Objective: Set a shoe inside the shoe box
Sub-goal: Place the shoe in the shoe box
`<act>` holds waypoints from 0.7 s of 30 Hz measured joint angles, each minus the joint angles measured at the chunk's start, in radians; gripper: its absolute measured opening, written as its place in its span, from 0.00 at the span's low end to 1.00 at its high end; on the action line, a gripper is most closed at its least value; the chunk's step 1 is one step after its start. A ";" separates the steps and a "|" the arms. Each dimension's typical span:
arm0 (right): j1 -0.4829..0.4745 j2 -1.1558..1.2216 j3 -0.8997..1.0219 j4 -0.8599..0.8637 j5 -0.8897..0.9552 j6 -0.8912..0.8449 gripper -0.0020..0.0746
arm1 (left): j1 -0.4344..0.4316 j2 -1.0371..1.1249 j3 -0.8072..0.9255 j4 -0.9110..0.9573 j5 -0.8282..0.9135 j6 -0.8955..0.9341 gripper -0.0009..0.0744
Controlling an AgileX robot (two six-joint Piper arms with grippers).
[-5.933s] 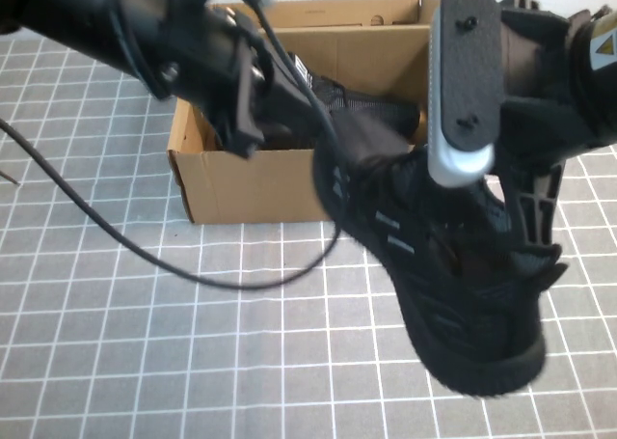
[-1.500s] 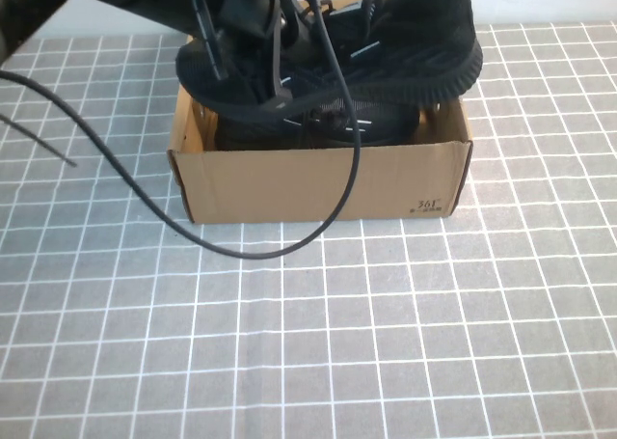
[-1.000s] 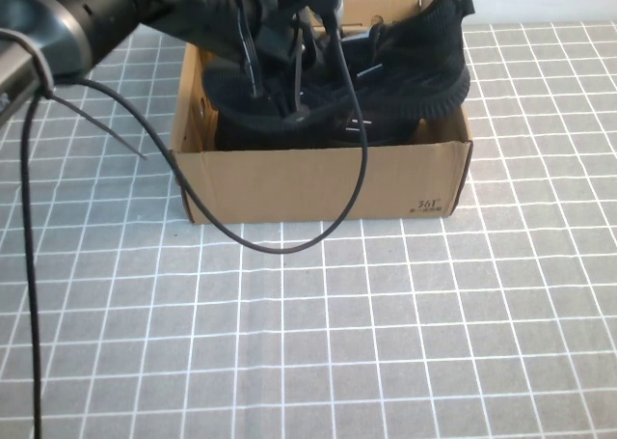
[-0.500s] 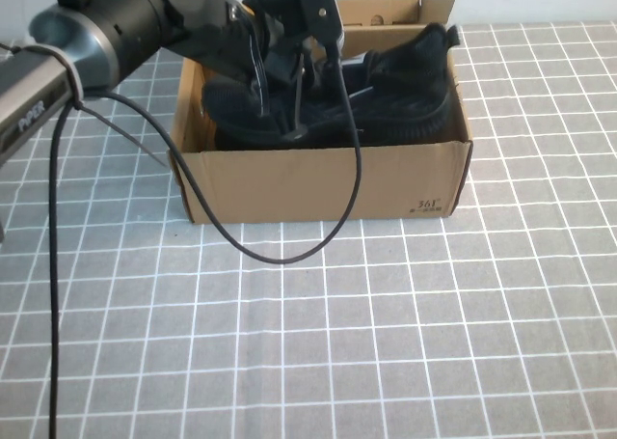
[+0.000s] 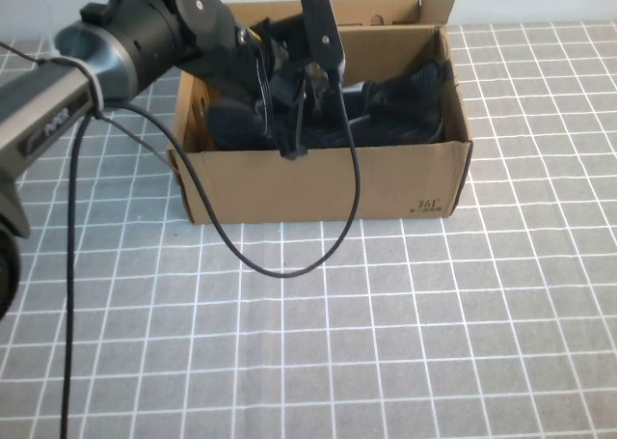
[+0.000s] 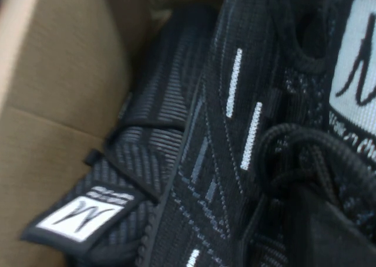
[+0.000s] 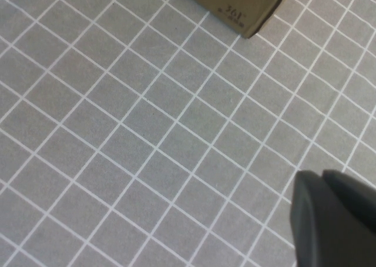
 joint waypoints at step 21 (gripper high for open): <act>0.000 0.000 0.000 0.006 0.000 0.000 0.01 | 0.000 0.095 -0.006 -0.035 -0.009 0.014 0.04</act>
